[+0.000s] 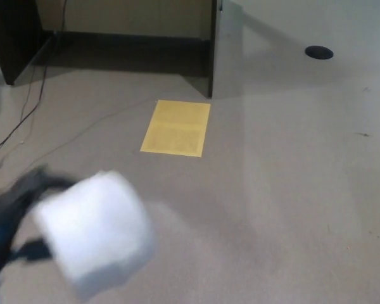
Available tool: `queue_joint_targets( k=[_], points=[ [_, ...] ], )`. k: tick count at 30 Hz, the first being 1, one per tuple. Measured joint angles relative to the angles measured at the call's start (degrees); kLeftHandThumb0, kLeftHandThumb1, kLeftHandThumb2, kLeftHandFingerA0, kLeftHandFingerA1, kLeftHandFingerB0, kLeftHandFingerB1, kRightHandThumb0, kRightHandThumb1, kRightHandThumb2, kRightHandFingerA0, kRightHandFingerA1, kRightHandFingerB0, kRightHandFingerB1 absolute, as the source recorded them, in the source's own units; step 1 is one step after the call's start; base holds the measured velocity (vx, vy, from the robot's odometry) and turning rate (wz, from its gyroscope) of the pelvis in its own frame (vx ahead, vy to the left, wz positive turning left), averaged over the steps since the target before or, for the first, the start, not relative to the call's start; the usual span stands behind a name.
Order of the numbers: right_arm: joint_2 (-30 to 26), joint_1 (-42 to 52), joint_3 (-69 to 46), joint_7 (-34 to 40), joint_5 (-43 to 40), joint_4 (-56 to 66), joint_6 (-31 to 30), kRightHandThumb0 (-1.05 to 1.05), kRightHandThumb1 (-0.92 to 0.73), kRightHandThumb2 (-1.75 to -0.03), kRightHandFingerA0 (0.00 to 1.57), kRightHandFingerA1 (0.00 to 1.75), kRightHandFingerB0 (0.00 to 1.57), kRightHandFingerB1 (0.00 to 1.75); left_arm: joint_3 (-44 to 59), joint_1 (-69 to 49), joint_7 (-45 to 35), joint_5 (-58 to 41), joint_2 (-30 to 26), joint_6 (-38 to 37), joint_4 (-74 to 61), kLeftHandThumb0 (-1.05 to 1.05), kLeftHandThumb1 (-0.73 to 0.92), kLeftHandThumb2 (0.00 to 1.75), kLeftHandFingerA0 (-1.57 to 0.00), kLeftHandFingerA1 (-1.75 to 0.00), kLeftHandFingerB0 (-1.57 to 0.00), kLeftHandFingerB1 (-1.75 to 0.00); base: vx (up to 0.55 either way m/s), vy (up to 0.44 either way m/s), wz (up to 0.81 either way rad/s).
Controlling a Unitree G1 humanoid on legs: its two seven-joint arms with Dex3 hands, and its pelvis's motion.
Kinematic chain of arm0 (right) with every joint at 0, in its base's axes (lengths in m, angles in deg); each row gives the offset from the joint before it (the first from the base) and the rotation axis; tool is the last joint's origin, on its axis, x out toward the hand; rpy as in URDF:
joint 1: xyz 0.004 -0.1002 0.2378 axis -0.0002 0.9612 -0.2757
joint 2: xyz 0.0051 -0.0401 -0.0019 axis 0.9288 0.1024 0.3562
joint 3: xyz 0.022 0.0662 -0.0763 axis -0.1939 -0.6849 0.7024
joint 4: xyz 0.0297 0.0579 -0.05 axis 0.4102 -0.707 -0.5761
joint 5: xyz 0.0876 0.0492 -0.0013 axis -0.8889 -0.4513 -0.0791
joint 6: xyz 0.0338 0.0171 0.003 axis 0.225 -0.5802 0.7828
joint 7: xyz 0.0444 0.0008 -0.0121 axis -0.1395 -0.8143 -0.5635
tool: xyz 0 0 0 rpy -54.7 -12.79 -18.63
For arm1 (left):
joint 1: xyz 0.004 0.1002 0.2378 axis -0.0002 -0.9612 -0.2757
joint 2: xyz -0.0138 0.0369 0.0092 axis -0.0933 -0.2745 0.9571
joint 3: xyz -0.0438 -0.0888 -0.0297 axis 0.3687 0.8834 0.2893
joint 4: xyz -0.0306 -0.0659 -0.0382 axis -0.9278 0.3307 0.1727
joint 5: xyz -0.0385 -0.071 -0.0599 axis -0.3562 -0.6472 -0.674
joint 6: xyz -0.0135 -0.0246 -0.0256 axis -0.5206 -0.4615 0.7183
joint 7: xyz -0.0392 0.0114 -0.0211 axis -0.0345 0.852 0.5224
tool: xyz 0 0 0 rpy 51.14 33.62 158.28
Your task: A person is holding a toilet paper roll and the robot extends its left hand to grab the roll by inserting its thumb into the gap in the middle and brings its hand down by its side. Then it extends its arm again to hand the toilet paper roll back to the person.
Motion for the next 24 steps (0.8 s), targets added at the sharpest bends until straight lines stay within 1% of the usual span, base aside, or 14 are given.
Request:
queue_joint_targets(
  k=[3,5,6,8,10,11,12,13,14,16,17,20,23,24],
  points=[
    [-0.01,0.00,0.00,-0.01,0.00,0.04,-0.02,-0.33,-0.64,-0.59,0.73,0.58,0.59,0.43,-3.99,7.63,-1.44,0.93,2.04,3.16,-5.24,0.04,0.69,0.79,-0.88,-1.51,-0.78,-1.24,0.00,0.000,0.00],
    [-0.01,-0.04,0.00,-0.02,0.01,0.07,-0.04,-0.33,-0.64,-0.59,0.73,0.58,0.58,0.43,-6.30,11.95,-2.24,1.83,3.41,5.00,-7.35,-0.06,0.74,0.78,-0.80,-1.56,-0.69,-1.34,0.00,0.000,0.00],
    [-0.01,-0.05,0.01,-0.02,0.01,0.07,-0.04,-0.34,-0.64,-0.60,0.74,0.58,0.58,0.43,-7.03,13.40,-2.49,2.11,3.91,5.68,-8.00,-0.10,0.74,0.79,-0.79,-1.58,-0.67,-1.39,0.00,0.000,0.00],
    [0.00,-0.24,0.02,-0.03,0.02,0.04,-0.08,-0.33,-0.64,-0.60,0.76,0.61,0.59,0.43,-9.05,17.39,-3.17,3.08,5.15,7.71,-9.29,-0.14,0.76,0.77,-0.80,-1.61,-0.67,-1.41,0.00,0.000,0.00],
    [0.00,-0.50,0.04,-0.02,0.02,0.05,-0.09,-0.34,-0.64,-0.59,0.77,0.64,0.60,0.44,-10.31,19.98,-3.68,3.87,6.25,9.53,-10.48,-0.13,0.76,0.79,-0.83,-1.62,-0.67,-1.42,0.00,0.000,0.00],
    [0.01,-0.58,0.04,-0.02,0.02,0.06,-0.08,-0.35,-0.64,-0.60,0.76,0.63,0.60,0.44,-10.94,20.89,-3.91,4.14,6.86,10.47,-11.22,-0.11,0.73,0.81,-0.80,-1.61,-0.67,-1.43,0.00,0.000,0.00],
    [0.02,-0.66,0.06,-0.02,0.02,0.07,-0.08,-0.35,-0.65,-0.59,0.78,0.64,0.59,0.43,-11.67,21.98,-4.27,4.44,7.54,11.57,-11.99,-0.11,0.69,0.87,-0.86,-1.60,-0.73,-1.38,0.00,0.000,0.00],
    [0.02,-0.74,0.10,-0.02,0.02,0.07,-0.08,-0.35,-0.65,-0.59,0.78,0.64,0.59,0.43,-12.17,22.89,-4.55,4.68,8.08,12.48,-12.57,-0.11,0.69,0.87,-0.86,-1.60,-0.73,-1.38,0.00,0.000,0.00],
    [0.02,-0.88,0.16,-0.03,0.03,0.07,-0.09,-0.33,-0.65,-0.59,0.78,0.65,0.59,0.44,-12.73,23.97,-4.79,4.91,8.76,13.43,-13.17,-0.13,0.74,0.80,-0.78,-1.63,-0.66,-1.40,0.00,0.000,0.00],
    [0.04,-1.24,0.22,-0.04,0.02,0.09,-0.09,-0.34,-0.65,-0.59,0.79,0.65,0.59,0.44,-13.93,26.17,-5.35,5.38,10.14,15.43,-14.41,-0.16,0.75,0.77,-0.73,-1.64,-0.63,-1.43,0.00,0.000,0.00],
    [0.04,-1.32,0.23,-0.04,0.02,0.10,-0.08,-0.34,-0.65,-0.59,0.79,0.66,0.59,0.44,-14.28,26.83,-5.52,5.58,10.65,16.06,-14.87,-0.15,0.76,0.75,-0.78,-1.59,-0.63,-1.43,0.00,0.000,0.00],
    [0.04,-1.38,0.41,-0.05,0.04,0.11,-0.08,-0.35,-0.65,-0.60,0.77,0.63,0.58,0.44,-16.56,29.95,-6.36,6.85,13.15,19.21,-16.73,-0.13,0.73,0.75,-0.81,-1.60,-0.67,-1.40,0.00,0.000,0.00],
    [0.06,-1.38,0.70,-0.07,0.08,0.11,-0.12,-0.34,-0.65,-0.60,0.76,0.59,0.58,0.44,-18.82,32.29,-6.96,7.71,16.06,22.13,-18.12,-0.13,0.77,0.72,-0.80,-1.61,-0.64,-1.41,0.00,0.000,0.00],
    [0.10,-1.38,0.77,-0.07,0.10,0.11,-0.16,-0.33,-0.64,-0.59,0.79,0.65,0.59,0.44,-19.44,32.85,-7.08,8.05,16.96,23.01,-18.43,-0.15,0.76,0.71,-0.79,-1.60,-0.66,-1.40,0.00,0.000,0.00]
  ],
)
